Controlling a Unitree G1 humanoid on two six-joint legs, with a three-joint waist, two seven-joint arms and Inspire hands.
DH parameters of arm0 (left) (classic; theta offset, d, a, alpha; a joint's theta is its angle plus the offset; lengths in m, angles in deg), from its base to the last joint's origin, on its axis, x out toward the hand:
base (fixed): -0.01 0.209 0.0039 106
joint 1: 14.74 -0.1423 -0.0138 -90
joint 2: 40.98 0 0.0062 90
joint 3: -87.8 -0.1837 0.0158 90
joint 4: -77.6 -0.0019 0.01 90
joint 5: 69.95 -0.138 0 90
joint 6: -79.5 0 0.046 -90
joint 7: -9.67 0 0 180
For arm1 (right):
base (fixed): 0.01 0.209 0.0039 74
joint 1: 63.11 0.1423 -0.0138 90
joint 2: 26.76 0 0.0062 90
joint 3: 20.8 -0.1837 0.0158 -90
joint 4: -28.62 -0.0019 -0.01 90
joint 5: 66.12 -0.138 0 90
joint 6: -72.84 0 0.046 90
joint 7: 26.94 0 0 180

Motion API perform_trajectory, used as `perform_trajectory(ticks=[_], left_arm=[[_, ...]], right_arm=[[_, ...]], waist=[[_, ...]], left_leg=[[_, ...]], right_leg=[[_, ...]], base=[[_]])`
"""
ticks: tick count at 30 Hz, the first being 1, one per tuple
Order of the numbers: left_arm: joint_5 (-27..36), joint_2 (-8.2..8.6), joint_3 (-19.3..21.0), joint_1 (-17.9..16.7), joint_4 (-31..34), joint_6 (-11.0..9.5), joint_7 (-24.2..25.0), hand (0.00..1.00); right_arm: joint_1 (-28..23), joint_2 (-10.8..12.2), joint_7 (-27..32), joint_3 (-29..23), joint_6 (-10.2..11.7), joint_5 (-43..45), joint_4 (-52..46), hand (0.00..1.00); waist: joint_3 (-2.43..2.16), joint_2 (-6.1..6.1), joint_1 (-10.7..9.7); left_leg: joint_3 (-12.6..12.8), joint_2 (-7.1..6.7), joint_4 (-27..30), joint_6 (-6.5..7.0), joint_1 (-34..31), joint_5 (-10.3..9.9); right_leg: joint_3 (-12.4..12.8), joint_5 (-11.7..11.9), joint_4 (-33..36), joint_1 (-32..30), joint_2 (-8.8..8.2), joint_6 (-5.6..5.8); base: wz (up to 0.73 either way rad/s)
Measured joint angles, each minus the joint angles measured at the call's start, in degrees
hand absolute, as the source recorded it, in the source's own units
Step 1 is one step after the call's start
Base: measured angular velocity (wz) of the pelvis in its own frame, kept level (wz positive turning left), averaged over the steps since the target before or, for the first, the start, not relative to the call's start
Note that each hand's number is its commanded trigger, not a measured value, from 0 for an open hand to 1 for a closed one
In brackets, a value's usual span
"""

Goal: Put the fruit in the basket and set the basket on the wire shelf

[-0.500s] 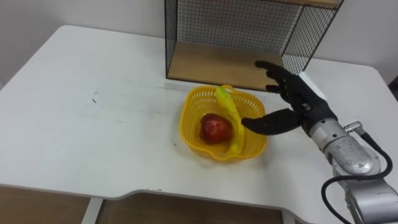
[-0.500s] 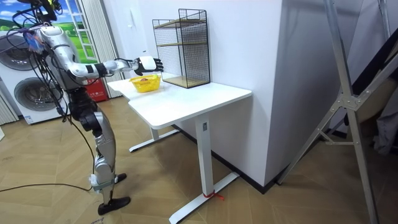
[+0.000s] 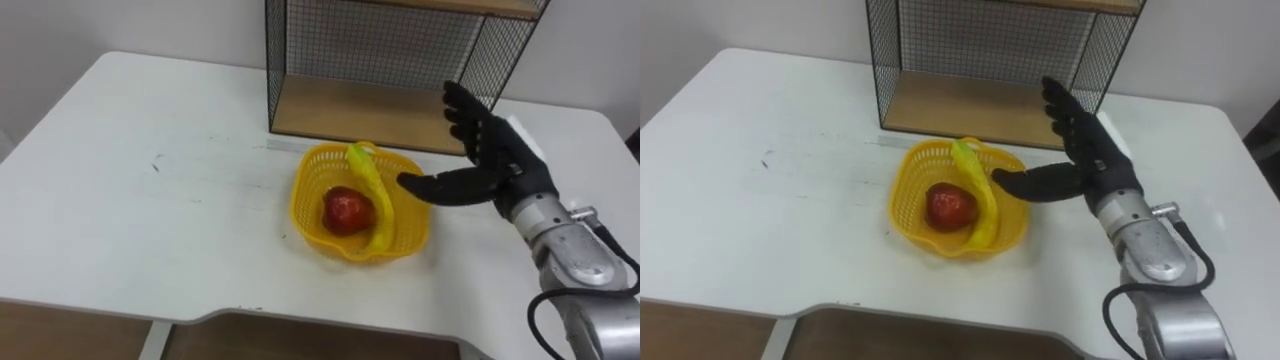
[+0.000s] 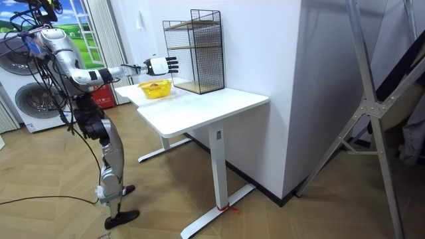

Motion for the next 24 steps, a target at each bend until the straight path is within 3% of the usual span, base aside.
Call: perform_trajectory(ticks=[3, 6, 9, 14, 16, 18, 24], left_arm=[[13.42, 0.14, 8.45, -0.05, 2.61, -0.25, -8.14, 0.00], [21.79, 0.08, 14.13, -0.32, 8.38, -1.40, -16.03, 0.00], [25.39, 0.52, 15.95, -0.43, 17.09, -3.40, -24.47, 0.00], [25.53, 1.06, 15.97, -0.20, 33.83, -7.66, -36.66, 0.00], [24.86, 1.04, 16.18, -0.17, 39.76, -8.74, -40.63, 0.00], [19.50, 1.10, 16.10, 0.32, 47.96, -9.52, -45.31, 0.00], [6.71, 1.09, 16.03, 1.20, 61.09, -11.07, -50.68, 0.00]], right_arm=[[-3.34, 0.29, 4.57, -4.29, -0.40, -3.24, -0.30, 0.00], [-6.52, 0.34, 9.73, -8.11, -0.43, -5.69, -0.76, 0.00], [-9.08, 0.74, 14.45, -10.22, -0.38, -5.68, -1.00, 0.00], [-11.93, 2.12, 19.90, -10.63, 0.47, -6.80, -2.16, 0.00], [-13.36, 2.51, 20.78, -11.65, 1.01, -9.33, -2.40, 0.00], [-14.88, 3.39, 22.87, -13.40, 1.16, -10.23, -2.94, 0.00], [-16.89, 4.38, 24.47, -15.19, 3.54, -10.18, -3.18, 0.00]], waist=[[-0.49, 0.75, 0.17], [-0.55, 1.64, 0.19], [-0.56, 2.32, 0.14], [-0.60, 3.09, 0.25], [-0.86, 2.88, 0.46], [-0.88, 2.86, 0.30], [-0.66, 3.30, 0.00]], left_leg=[[-0.47, -0.15, 0.12, 0.01, 0.18, 0.01], [-0.64, -0.20, 0.13, 0.01, 0.01, 0.02], [-0.58, -0.23, 0.25, 0.01, 0.00, 0.03], [-0.22, -0.22, -0.03, 0.02, 0.06, 0.03], [-0.27, -0.29, -0.26, 0.03, 0.07, 0.02], [-0.22, -0.30, -0.64, 0.03, -0.06, 0.03], [-0.15, -0.20, -0.84, 0.00, 0.04, 0.01]], right_leg=[[-0.15, -0.01, -0.70, 0.43, -0.02, 0.01], [-0.27, -0.03, -0.72, 0.36, -0.03, 0.02], [-0.30, -0.07, -0.60, 0.16, -0.06, 0.05], [0.85, -0.18, -0.67, -0.33, -0.03, 0.09], [0.90, -0.20, -0.54, -0.57, -0.07, 0.13], [0.78, -0.21, -0.50, -0.91, -0.07, 0.14], [1.15, -0.22, -0.57, -1.05, 0.04, 0.17]], base=[[0.07], [0.02], [0.00], [-0.07], [-0.07], [-0.02], [-0.02]])
